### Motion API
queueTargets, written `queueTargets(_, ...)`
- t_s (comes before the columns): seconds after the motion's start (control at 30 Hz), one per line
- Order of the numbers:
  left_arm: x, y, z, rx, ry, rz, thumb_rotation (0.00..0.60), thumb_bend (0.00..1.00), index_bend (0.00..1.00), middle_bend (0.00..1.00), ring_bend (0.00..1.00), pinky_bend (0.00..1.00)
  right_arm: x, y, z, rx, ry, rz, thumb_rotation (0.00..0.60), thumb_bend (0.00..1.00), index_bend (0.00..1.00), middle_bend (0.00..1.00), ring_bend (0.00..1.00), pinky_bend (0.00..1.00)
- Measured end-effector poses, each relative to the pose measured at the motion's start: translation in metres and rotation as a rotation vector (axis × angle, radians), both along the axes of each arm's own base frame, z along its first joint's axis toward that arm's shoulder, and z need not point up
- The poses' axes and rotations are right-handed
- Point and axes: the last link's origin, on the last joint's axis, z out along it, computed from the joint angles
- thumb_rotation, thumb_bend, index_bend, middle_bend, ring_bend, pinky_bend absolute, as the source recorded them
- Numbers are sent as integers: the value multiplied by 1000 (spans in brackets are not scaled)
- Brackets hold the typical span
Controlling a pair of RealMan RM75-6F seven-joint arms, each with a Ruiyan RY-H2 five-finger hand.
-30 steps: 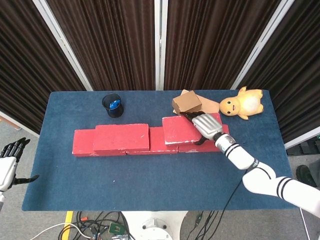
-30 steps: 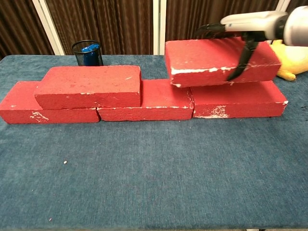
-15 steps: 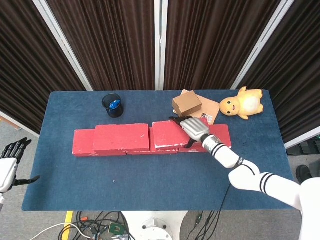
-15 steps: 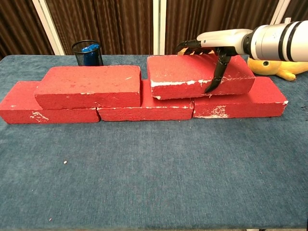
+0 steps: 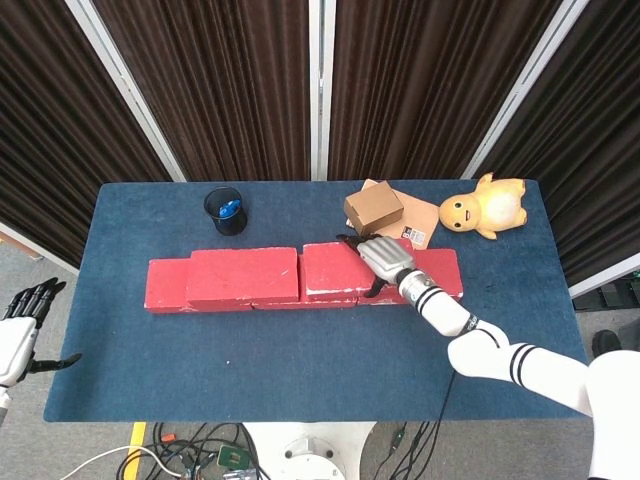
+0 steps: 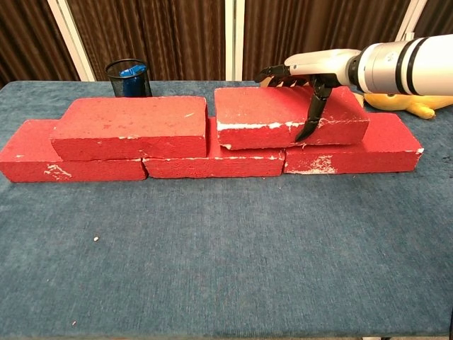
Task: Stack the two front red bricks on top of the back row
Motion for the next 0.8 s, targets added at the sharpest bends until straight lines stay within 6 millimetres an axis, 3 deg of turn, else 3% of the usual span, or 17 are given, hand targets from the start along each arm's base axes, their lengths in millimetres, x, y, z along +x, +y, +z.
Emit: queueTargets(0.8,-4,0,-2,-11,-13,1,600,30,8,0,0,0,13,1,-14,7,21,8,600,0,0,156,167,165)
